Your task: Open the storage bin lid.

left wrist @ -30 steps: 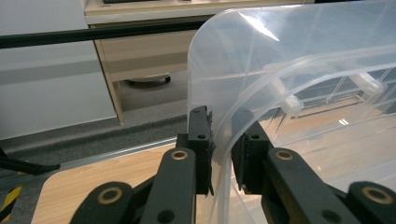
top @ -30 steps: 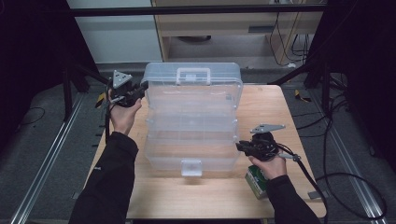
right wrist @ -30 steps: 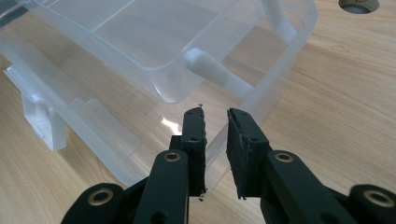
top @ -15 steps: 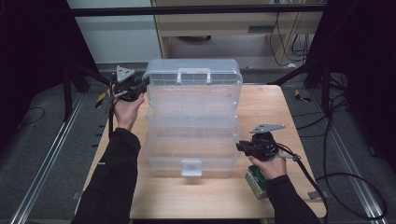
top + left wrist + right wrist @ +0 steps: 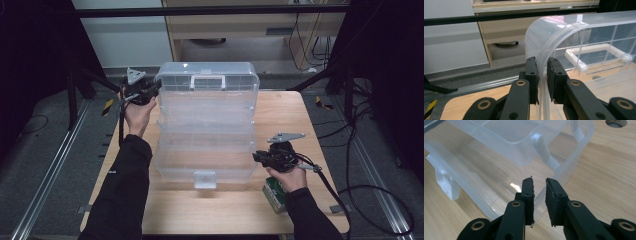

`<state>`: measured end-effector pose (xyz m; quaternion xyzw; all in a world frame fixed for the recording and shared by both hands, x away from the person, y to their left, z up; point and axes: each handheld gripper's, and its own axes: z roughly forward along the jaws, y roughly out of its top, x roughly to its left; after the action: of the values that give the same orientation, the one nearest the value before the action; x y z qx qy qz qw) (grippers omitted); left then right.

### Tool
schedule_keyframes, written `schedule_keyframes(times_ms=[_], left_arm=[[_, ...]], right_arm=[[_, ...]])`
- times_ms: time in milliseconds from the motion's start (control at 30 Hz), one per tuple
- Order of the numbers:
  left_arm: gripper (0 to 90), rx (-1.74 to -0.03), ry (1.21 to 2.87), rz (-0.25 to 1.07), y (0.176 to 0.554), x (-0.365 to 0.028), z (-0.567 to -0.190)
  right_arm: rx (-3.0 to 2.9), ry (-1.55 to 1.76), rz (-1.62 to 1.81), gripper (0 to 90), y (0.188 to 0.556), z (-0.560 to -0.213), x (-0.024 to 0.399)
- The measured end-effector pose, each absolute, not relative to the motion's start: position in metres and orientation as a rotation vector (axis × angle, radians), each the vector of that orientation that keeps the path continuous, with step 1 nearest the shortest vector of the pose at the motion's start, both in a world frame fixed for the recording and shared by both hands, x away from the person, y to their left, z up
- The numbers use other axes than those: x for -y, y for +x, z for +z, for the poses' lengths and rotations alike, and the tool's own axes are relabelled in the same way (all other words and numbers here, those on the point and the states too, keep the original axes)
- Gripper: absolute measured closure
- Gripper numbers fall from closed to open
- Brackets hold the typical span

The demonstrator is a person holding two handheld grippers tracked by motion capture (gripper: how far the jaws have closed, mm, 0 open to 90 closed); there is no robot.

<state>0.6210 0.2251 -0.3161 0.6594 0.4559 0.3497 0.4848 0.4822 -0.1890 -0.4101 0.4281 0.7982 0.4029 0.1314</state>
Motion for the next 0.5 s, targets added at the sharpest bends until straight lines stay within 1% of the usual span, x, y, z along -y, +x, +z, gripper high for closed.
schedule_keyframes(times_ms=[500], left_arm=[[79.2, -1.124, 1.609, 0.848, 0.637, -0.223, -0.318]], right_arm=[[-2.32, 1.243, 1.171, 76.7, 0.483, -0.41, 0.189]])
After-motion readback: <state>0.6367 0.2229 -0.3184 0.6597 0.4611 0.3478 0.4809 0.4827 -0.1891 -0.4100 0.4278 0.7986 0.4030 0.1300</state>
